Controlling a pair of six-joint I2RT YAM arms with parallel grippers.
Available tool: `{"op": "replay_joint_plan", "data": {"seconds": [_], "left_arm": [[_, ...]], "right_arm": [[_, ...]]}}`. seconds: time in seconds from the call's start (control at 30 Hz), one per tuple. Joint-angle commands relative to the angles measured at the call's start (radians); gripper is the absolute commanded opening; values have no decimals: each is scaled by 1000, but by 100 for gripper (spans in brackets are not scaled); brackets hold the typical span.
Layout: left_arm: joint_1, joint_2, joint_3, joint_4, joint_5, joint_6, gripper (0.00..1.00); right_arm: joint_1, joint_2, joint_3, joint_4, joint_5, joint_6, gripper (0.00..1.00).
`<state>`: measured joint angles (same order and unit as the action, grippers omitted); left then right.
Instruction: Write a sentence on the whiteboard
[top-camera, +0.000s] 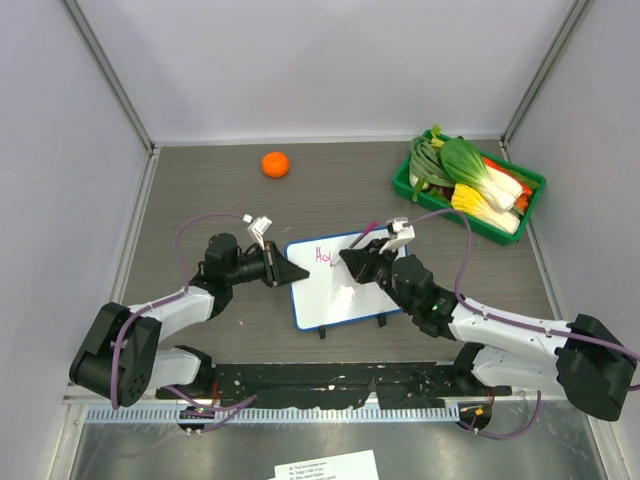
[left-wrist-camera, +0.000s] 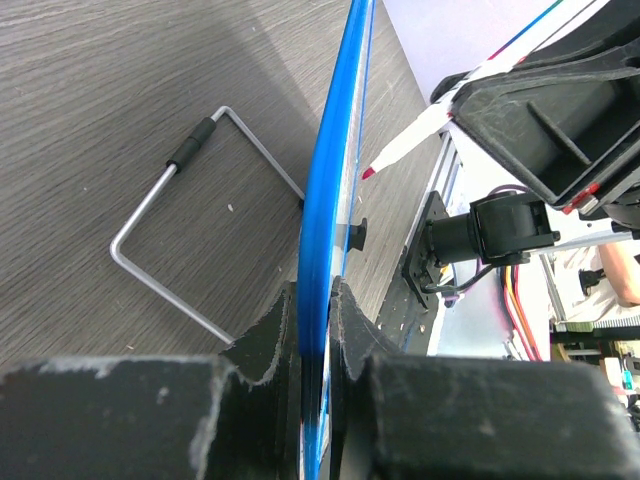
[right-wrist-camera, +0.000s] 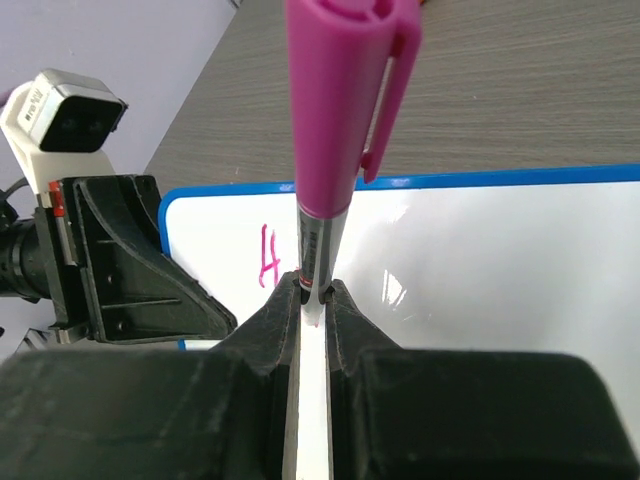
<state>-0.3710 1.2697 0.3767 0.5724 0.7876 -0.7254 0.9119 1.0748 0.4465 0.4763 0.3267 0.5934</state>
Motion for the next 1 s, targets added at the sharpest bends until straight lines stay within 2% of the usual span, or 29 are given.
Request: {"op": "replay_joint_plan", "data": {"seconds": [0.0, 0.23, 0.53, 0.97], "left_arm": [[7, 31, -18, -131, -145, 159, 0], [7, 33, -16, -131, -143, 161, 0], [7, 31, -16, -131, -140, 159, 0], [6, 28, -18, -131, -142, 161, 0]], "right_arm": [[-5, -50, 29, 30, 5, -4, 1], [-8, -23, 78, 39, 78, -46, 1], [-19, 60, 118, 64, 75, -47, 1], [-33, 73, 90, 51, 98, -37, 1]]}}
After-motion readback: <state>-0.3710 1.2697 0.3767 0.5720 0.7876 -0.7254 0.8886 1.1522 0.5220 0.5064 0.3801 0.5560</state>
